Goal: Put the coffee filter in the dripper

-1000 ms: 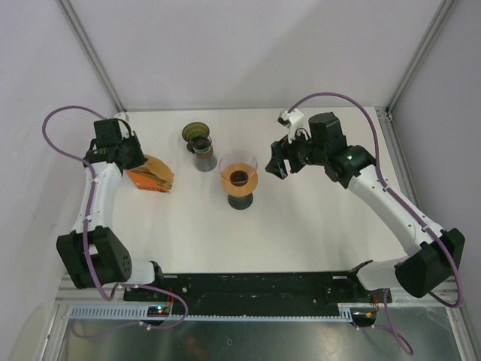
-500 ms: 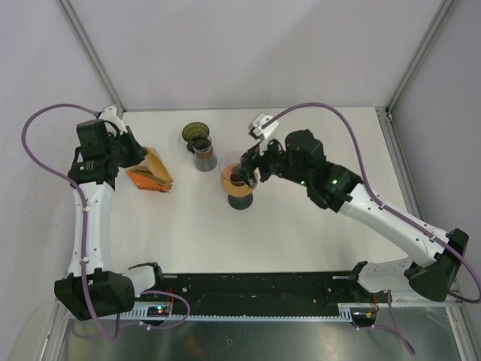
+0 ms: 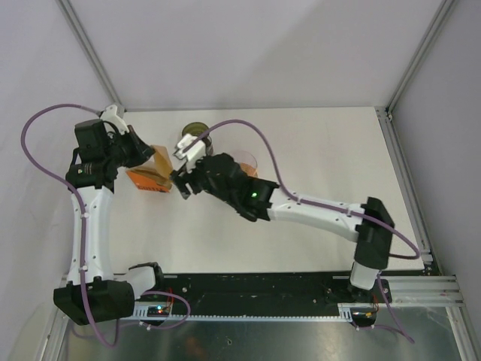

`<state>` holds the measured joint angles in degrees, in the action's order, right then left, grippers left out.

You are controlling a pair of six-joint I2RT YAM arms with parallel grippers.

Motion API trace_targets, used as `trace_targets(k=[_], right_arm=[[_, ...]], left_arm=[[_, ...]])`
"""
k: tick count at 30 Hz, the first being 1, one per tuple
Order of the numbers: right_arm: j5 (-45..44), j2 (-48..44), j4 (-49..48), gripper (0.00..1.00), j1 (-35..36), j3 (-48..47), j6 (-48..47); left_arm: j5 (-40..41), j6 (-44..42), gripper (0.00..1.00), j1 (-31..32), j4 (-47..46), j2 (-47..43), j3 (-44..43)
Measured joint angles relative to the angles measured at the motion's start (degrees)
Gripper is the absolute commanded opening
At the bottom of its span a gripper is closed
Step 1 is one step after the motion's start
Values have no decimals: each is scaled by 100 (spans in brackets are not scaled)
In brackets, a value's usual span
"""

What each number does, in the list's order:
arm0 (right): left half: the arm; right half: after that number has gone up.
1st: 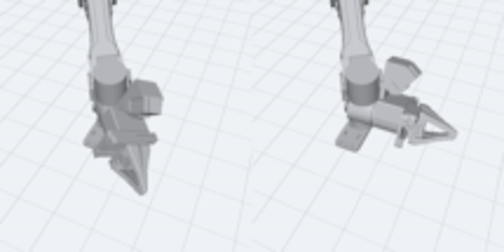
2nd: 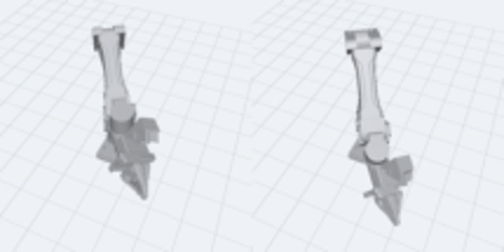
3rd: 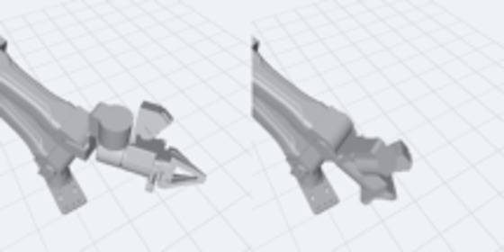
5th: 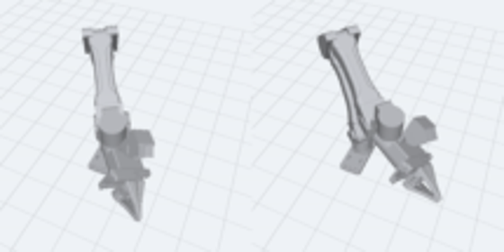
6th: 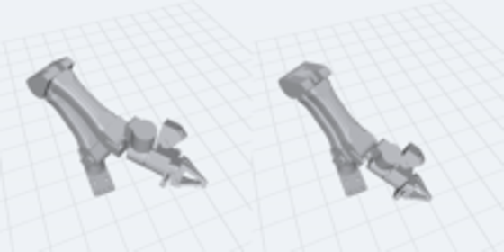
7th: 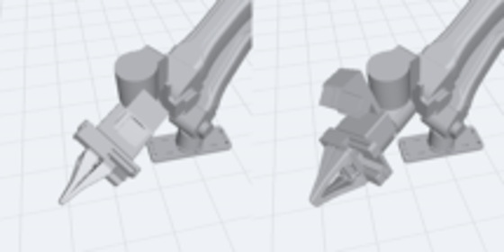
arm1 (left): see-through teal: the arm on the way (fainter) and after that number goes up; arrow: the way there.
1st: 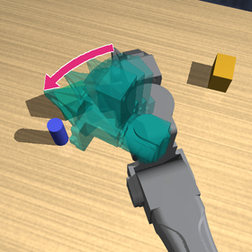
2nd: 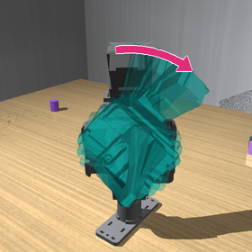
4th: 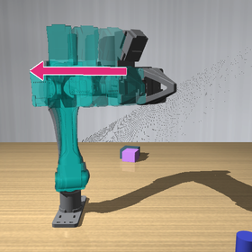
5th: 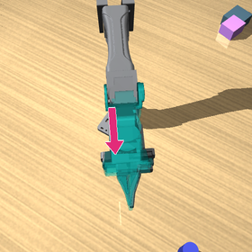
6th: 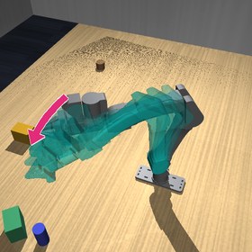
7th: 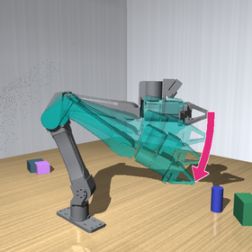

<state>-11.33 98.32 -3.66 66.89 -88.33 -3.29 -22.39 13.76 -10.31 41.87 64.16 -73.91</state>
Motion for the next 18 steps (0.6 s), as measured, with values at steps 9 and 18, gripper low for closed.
trace_targets(k=[9, 18], right_arm=[[-669, 1202, 131, 66, 260, -1296, -146], [-922, 1497, 258, 51, 83, -1469, -155]], left_arm=[[-177, 26, 0, 101, 114, -33, -48], [-221, 26, 0, 125, 118, -44, -48]])
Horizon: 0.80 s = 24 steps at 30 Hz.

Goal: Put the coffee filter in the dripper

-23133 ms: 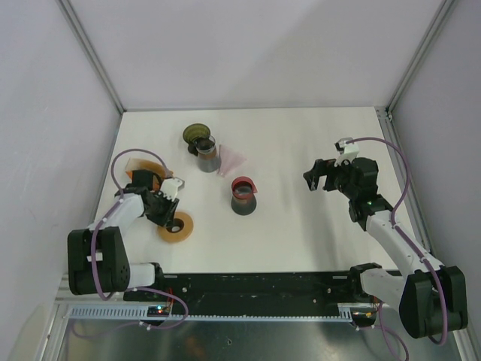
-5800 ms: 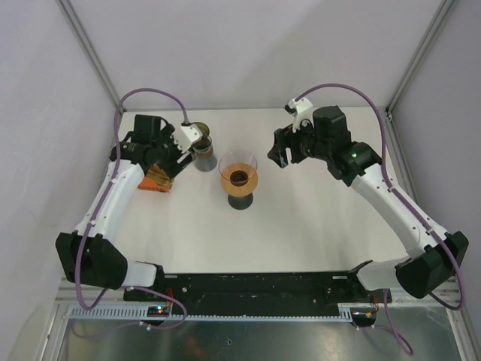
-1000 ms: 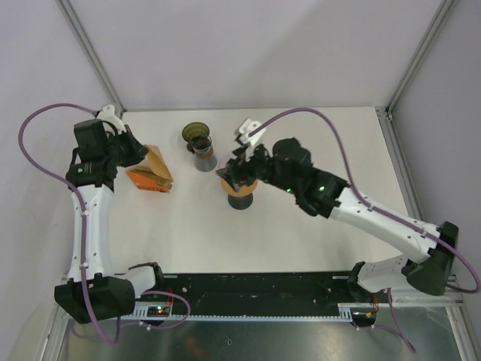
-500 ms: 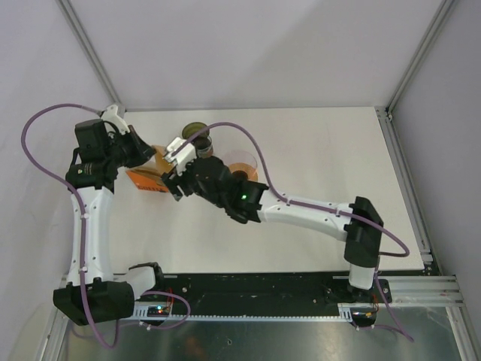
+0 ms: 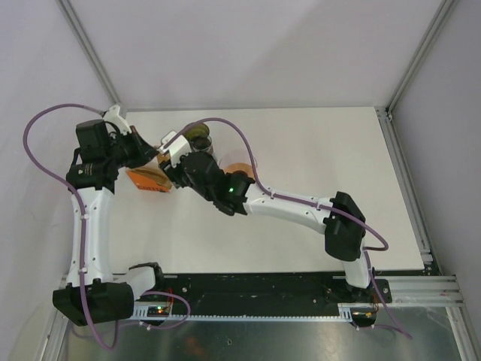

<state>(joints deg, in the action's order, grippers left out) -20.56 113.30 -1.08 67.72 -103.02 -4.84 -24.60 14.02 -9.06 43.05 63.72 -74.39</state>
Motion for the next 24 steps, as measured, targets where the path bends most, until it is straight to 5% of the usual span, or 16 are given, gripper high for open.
trace_targets(k=[9, 15, 19, 24], right_arm=[[24, 240, -50, 39, -214, -79, 33], [-15, 413, -11, 5, -352, -103, 33], [-74, 389, 26, 0, -426, -103, 72], [20, 50, 474, 0, -562, -98, 90]], left_arm=[[-140, 0, 0, 9, 0, 0, 0], [-214, -9, 0, 39, 2, 0, 0], [-258, -120, 0, 136, 7, 2, 0], [-199, -564, 32, 728, 96, 42, -13]])
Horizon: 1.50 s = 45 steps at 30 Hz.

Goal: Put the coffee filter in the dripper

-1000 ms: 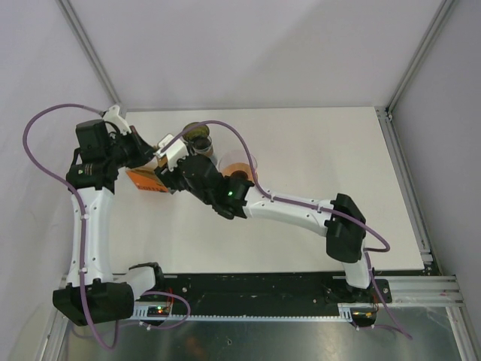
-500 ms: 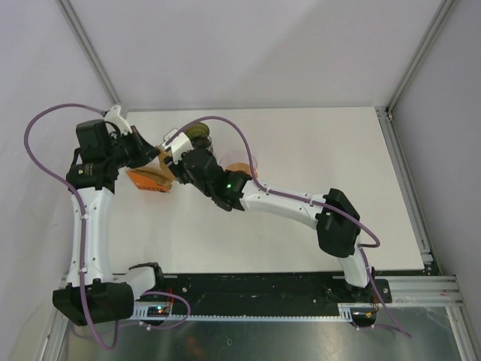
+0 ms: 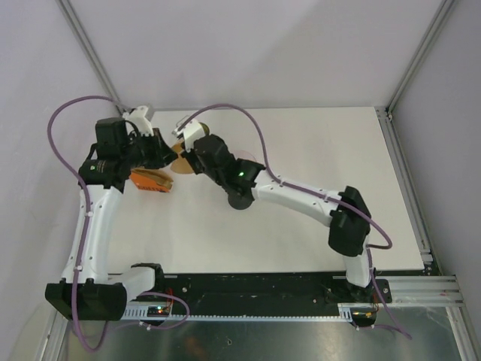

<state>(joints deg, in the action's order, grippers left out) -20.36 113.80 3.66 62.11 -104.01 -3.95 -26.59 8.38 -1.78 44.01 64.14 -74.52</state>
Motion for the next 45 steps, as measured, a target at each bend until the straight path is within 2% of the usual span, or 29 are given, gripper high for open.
trace_targets(k=[2, 4, 8, 12, 21, 31, 38, 45], right_arm=[[184, -256, 400, 0, -103, -46, 74], [422, -433, 866, 0, -240, -232, 140], [1217, -772, 1781, 0, -682, -750, 302], [1884, -1178, 2531, 0, -1108, -887, 444], [2511, -1480, 4378, 0, -1681, -1340, 546], [2796, -1204, 6583, 0, -1832, -2719, 376], [2723, -616, 7160, 0, -1790, -2813, 197], [2524, 15, 7283, 0, -1786, -3119, 133]], left_arm=[[72, -181, 44, 238, 101, 79, -111], [94, -339, 51, 330, 170, 136, -280], [79, -503, 58, 332, 229, 157, -822], [-105, -590, 63, 334, 195, 153, -1292], [-527, -599, 63, 407, 201, 168, -1495], [-555, -697, 62, 776, 203, 566, -1493], [-542, -717, 62, 1014, 219, 789, -1399], [-461, -737, 65, 1344, 236, 931, -1353]])
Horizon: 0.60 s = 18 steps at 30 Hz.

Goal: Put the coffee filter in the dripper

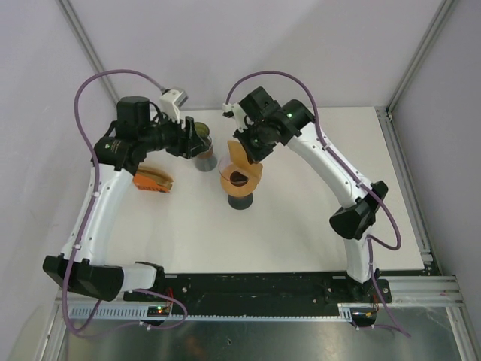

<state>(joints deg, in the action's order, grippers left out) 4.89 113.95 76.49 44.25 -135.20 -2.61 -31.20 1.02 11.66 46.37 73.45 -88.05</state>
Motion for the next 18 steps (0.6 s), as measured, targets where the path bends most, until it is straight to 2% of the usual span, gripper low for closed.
trace_targets(k=[13, 18], right_arm=[[-33, 540, 20, 0, 7, -308, -17], [-33, 608, 24, 0, 31, -317, -7]], left_arm=[[264, 2, 67, 581, 0, 651, -4], [400, 11, 65, 780, -4, 944, -92]])
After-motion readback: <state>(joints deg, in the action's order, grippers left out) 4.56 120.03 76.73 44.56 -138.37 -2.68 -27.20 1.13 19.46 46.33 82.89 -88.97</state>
